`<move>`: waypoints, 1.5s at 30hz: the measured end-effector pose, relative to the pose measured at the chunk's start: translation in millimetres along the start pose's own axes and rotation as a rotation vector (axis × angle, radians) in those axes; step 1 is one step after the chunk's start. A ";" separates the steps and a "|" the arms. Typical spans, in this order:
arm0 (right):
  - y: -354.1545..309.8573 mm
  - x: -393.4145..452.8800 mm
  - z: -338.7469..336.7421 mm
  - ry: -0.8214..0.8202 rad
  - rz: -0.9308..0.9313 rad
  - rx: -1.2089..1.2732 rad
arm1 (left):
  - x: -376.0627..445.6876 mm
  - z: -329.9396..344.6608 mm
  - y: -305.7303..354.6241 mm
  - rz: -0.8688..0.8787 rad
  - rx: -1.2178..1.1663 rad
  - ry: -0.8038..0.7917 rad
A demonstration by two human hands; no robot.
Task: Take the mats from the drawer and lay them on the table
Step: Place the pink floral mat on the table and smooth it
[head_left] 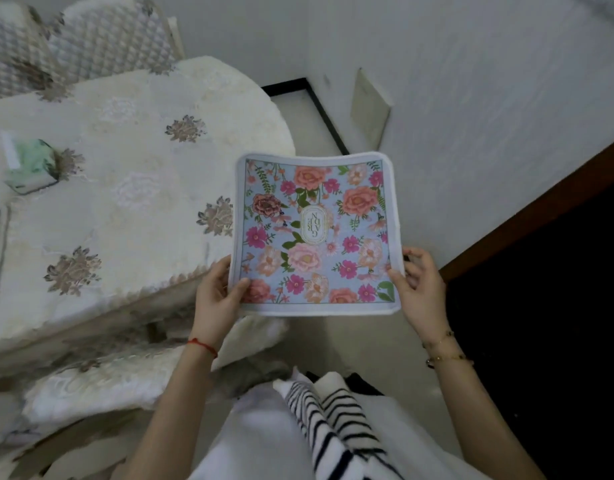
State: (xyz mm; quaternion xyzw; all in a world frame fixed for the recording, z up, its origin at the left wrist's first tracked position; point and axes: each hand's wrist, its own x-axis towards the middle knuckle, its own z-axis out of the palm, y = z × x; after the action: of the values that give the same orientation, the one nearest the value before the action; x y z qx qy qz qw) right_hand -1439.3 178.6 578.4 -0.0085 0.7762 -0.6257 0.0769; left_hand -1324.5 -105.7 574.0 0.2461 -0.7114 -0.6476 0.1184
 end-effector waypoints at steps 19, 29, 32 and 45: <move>19.8 198.0 -87.9 -0.044 0.013 -0.045 | 122.6 164.8 22.7 -0.072 -0.062 0.070; -26.6 419.1 -33.8 -0.144 -0.041 -0.077 | 307.6 197.9 70.2 -0.050 -0.101 0.216; -39.7 478.2 -17.3 -0.163 -0.056 -0.050 | 359.7 204.9 85.9 -0.046 -0.104 0.251; -70.9 757.0 61.1 -0.336 -0.089 -0.078 | 591.0 245.4 119.1 -0.075 -0.140 0.415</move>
State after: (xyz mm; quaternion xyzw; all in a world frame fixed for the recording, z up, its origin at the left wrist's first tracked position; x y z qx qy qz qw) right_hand -2185.2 21.2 552.6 -0.1504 0.7749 -0.5878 0.1772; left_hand -1970.3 -186.6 569.1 0.3917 -0.6154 -0.6347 0.2549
